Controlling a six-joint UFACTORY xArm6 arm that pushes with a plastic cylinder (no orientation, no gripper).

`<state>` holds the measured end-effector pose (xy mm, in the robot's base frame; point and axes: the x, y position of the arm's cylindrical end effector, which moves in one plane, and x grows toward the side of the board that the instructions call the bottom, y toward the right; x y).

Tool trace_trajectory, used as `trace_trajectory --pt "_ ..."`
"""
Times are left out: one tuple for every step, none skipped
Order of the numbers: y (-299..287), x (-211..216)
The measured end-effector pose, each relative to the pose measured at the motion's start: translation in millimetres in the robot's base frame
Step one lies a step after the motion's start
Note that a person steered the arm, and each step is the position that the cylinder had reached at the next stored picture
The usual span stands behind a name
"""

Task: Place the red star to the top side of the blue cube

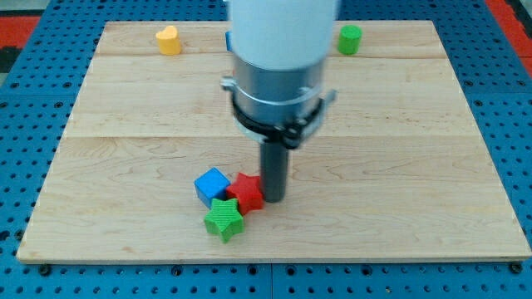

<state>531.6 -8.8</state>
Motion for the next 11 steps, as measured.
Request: trace_trajectory --pt "20.9 25.8" --pt "27.1 41.6" --pt "-7.4 86.9" --pt "-22.1 74.3" --pt "-27.2 32.5" --pt "-27.3 -7.0" --pt "2.8 1.2" --pt "-10.3 -30.1" --pt "-66.1 -54.2" --pt "-62.3 -22.9" --pt "-114.0 -38.1"
